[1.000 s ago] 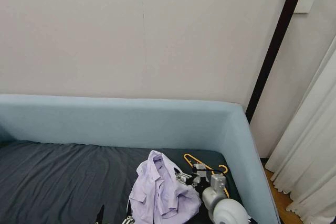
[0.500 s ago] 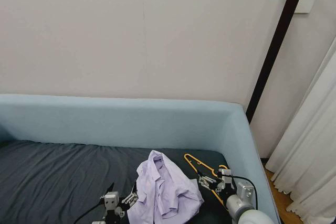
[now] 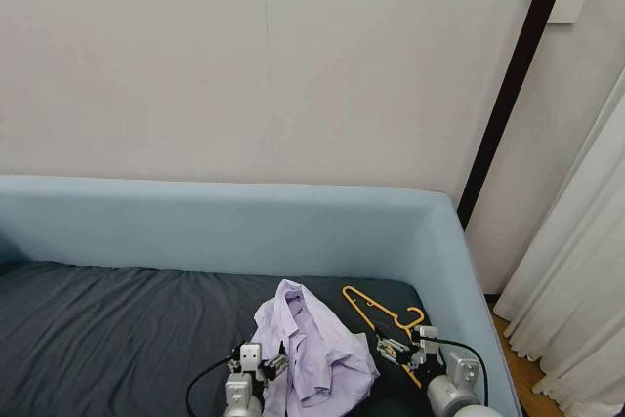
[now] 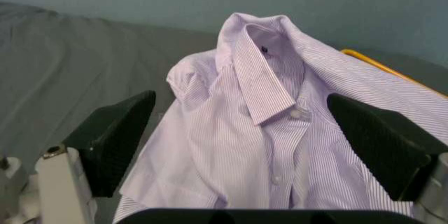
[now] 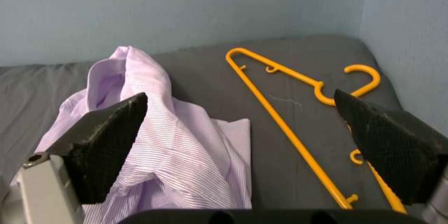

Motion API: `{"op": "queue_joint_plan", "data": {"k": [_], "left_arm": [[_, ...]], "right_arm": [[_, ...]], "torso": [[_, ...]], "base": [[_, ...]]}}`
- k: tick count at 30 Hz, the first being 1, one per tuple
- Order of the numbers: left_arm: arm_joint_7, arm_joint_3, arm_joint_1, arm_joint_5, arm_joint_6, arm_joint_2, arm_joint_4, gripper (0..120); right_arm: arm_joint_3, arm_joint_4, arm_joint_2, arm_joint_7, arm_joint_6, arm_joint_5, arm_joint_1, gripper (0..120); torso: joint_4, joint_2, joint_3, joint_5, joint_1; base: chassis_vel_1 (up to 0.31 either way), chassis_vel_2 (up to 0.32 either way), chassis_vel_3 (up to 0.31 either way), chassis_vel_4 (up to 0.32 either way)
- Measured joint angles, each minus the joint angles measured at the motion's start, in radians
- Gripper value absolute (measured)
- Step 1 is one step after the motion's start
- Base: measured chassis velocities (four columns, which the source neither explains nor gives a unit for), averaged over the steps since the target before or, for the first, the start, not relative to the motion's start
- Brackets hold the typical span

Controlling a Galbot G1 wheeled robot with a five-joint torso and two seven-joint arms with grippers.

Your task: Pick up the clothes from the sofa and hang them on the clothes hanger.

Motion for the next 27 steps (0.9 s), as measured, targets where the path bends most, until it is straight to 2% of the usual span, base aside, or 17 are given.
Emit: {"op": "queue_joint_plan", "data": {"k": [12,19,23,27], "left_arm": [[-0.095,0.037,-0.142,-0.119,0.041,-0.157,0.196,94],[-0.097,0.025,-0.182,-0.132,0.035,-0.196,0.273,93],[-0.083,0.004,-0.201,-0.137,0.014,-0.256,0.357,89],[-0.067,-0.009,-0.209,-0.115,-0.012,-0.289,0.401,85]], "right_arm": [[0.006,0.010,-0.025,0.002,0.002,0.008,-0.005,100],[0.008,0.011,-0.033,0.002,0.006,0.014,-0.006,100],[0.004,0.011,-0.036,0.001,0.007,0.018,-0.002,100],[0.003,0.013,-0.036,-0.001,0.010,0.023,-0.001,100]], "torso": [[0.0002,0.000,0.000,0.0001,0.000],[0.0003,0.000,0.000,0.0002,0.000],[0.0002,0.000,0.000,-0.0001,0.000],[0.0001,0.000,0.000,-0.0001,0.000]], "base": [[0.000,0.000,0.000,0.000],[0.000,0.000,0.000,0.000],[0.000,0.000,0.000,0.000],[0.000,0.000,0.000,0.000]]}}
